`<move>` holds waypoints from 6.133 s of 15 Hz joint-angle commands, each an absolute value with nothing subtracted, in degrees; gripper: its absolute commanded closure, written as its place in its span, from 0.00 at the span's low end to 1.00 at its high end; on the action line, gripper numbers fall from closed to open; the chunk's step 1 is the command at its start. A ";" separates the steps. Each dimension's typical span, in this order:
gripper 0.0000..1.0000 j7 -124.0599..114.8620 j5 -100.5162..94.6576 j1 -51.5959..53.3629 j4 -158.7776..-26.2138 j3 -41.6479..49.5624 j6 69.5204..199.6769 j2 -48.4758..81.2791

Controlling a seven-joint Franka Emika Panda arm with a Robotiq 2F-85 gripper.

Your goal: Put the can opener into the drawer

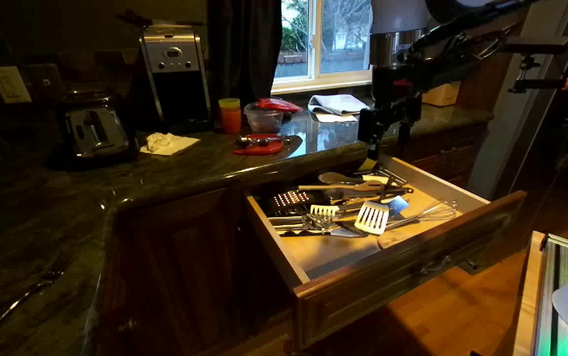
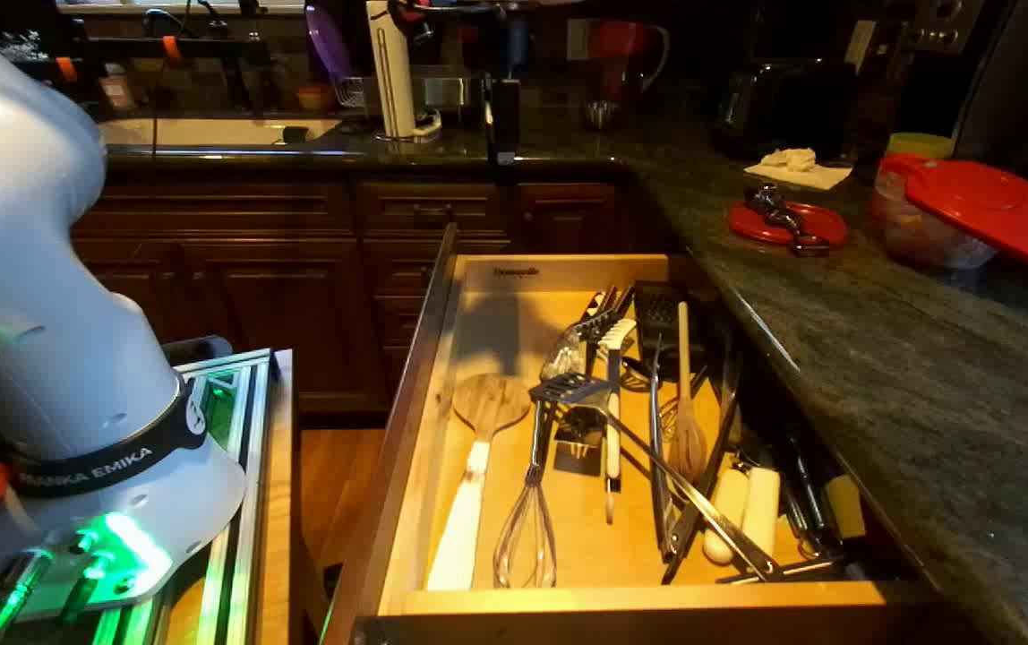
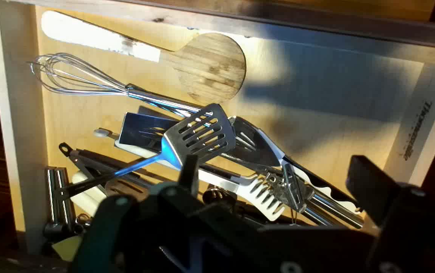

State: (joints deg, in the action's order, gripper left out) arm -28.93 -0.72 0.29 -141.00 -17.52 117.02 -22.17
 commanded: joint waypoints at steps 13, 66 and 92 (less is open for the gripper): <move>0.00 -18.68 -7.70 1.17 -134.45 -13.36 115.14 -18.53; 0.00 68.23 0.69 0.22 -53.26 -9.80 111.98 49.68; 1.00 69.49 -3.33 1.98 -38.07 -7.99 99.25 57.26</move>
